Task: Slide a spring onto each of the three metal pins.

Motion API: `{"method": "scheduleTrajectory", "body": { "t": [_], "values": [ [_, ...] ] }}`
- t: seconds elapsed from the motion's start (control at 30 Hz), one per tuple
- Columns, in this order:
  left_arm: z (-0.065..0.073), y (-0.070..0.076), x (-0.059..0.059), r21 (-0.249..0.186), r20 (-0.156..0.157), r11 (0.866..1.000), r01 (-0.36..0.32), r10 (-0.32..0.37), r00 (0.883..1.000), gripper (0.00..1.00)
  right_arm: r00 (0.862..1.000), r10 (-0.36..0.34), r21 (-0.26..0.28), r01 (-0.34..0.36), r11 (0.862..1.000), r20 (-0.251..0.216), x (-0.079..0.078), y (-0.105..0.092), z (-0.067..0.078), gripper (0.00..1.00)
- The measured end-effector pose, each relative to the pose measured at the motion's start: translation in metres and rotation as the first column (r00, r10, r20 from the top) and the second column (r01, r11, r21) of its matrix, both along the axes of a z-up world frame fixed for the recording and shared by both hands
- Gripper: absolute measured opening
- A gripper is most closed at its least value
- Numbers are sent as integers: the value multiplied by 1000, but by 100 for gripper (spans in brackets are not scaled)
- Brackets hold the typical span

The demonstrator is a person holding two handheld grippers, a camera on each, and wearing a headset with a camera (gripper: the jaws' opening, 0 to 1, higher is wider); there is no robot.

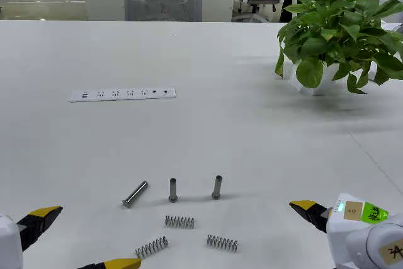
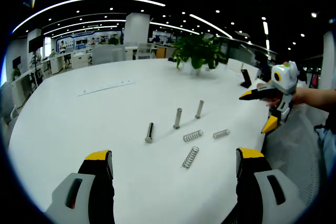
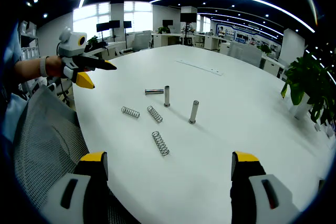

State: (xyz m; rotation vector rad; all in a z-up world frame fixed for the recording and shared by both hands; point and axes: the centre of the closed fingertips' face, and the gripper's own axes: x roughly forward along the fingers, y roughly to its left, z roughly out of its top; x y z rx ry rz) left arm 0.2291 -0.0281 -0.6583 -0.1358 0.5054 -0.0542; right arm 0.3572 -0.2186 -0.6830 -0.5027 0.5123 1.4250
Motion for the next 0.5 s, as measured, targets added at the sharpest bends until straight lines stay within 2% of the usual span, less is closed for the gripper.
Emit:
{"method": "scheduleTrajectory", "body": {
  "t": [0.13,0.2,0.5],
  "values": [
    [-2,1,-4,9,-12,1000,-5,5,1000,99,1000,1,-3,-1,1000,4,3,-2,0,99],
    [-2,3,-5,11,-13,1000,-30,30,999,100,1000,2,-3,-2,1000,6,3,-2,1,99],
    [-7,3,-10,-3,-27,999,-50,50,998,100,1000,0,2,0,1000,5,4,0,-2,99]
  ]
}}
